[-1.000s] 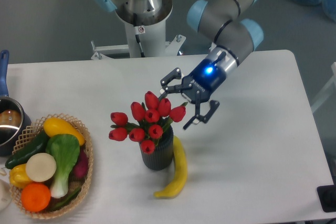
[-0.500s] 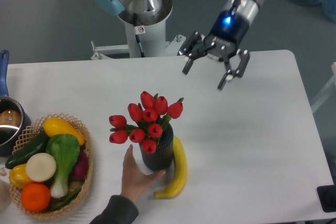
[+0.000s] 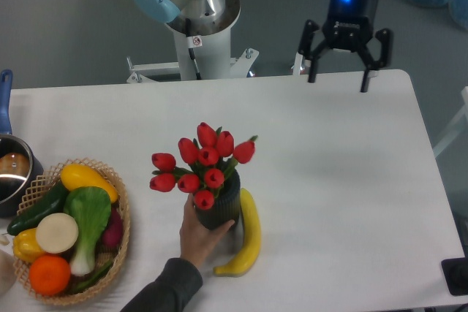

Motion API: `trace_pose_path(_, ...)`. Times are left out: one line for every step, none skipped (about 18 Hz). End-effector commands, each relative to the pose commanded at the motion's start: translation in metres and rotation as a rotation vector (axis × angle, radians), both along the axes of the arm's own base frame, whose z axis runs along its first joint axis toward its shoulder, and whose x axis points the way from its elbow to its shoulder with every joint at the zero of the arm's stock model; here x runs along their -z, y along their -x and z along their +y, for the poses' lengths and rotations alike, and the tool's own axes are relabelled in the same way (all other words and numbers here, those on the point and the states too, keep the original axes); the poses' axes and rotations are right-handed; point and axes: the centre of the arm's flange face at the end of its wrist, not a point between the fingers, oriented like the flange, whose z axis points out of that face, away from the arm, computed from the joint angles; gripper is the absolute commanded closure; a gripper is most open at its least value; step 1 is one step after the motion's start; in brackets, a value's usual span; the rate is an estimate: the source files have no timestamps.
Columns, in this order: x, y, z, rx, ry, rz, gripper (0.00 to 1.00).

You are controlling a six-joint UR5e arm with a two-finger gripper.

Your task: Insert the flowers into the vase

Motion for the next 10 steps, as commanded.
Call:
trace_pose_path(0.007,0.007,-0.002,-0.011,0.049,-0.006,0.0)
trace_pose_path(0.017,0.012,0.0,-0.017,0.099,-0.016,0.0)
trace_pose_path(0.029,0.014,0.002,-0.02,0.146,-0.029,0.0)
trace_pose_path(0.038,0.016,0.006,-0.016,0.186,-0.038,0.0)
trace_pose_path(0.048,0.02,0.008,-0.013,0.21,-0.053,0.0)
trace_pose_path(0.058,0.026,0.009,-0.016,0.234,-0.066,0.0)
trace_pose_path(0.067,0.031,0.008,-0.023,0.273,-0.075,0.0)
trace_pose_path(0.073,0.034,0.014,-0.017,0.315,-0.072,0.0)
trace_pose_path(0.075,0.034,0.025,-0.002,0.352,-0.062,0.0)
trace_pose_path(0.08,0.035,0.034,0.01,0.386,-0.058,0.0)
